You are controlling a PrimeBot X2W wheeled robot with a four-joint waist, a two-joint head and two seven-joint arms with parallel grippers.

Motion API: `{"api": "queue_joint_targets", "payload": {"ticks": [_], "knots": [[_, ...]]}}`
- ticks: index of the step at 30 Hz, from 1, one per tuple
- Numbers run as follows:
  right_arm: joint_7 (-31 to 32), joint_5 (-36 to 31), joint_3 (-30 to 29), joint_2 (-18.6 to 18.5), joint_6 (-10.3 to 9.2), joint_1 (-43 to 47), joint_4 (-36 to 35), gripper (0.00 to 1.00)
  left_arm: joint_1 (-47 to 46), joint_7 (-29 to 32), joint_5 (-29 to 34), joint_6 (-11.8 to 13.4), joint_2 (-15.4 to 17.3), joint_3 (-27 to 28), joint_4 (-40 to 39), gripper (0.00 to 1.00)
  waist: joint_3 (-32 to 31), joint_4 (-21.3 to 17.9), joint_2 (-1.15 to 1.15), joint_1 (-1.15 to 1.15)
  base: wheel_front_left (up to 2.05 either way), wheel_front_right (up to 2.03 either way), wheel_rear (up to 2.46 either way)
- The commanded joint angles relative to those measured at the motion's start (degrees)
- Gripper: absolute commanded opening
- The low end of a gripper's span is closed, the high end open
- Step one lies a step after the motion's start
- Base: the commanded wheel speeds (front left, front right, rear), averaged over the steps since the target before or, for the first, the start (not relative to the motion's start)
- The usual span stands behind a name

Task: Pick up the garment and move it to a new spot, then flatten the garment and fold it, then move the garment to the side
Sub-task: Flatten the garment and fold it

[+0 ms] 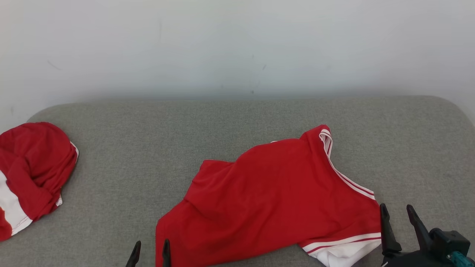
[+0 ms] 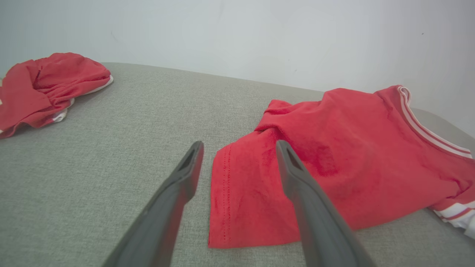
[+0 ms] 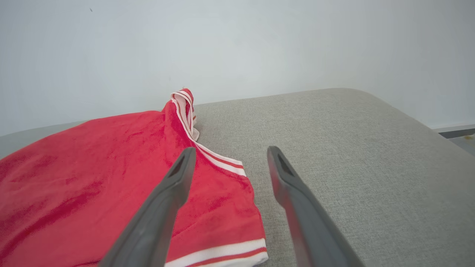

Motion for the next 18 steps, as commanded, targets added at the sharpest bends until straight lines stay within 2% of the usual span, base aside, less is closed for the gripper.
{"api": "queue_joint_targets", "payload": {"ticks": [1, 7, 12, 18], "knots": [[-0.53, 0.38, 0.15, 0.25, -0.13, 0.65, -0.72, 1.00, 0.10, -0.19, -0.36, -0.02, -0.02, 0.12, 0.09, 1.00, 0.04, -0.10, 0.00, 0.00, 0.00, 0.00, 0.00], [-2.08, 0.74, 0.75, 2.50, -0.13, 2.01, -4.32, 1.00, -0.01, -0.19, -0.35, -0.36, -0.02, -0.08, 1.91, 1.00, 0.39, -0.36, 0.00, 0.00, 0.00, 0.00, 0.00], [-2.60, 1.11, 2.00, 4.19, -0.13, 3.23, -4.63, 1.00, -0.62, -0.19, -0.24, -0.50, -0.02, -0.11, 3.25, 1.00, 0.78, -0.79, 0.00, 0.00, 0.00, 0.00, 0.00], [-2.71, -0.73, 4.47, 3.39, -0.13, -0.32, -3.12, 1.00, -1.76, -0.19, 0.18, -0.83, -0.01, -0.66, 3.44, 1.00, 1.56, -0.92, 0.00, 0.00, 0.00, 0.00, 0.00]]}}
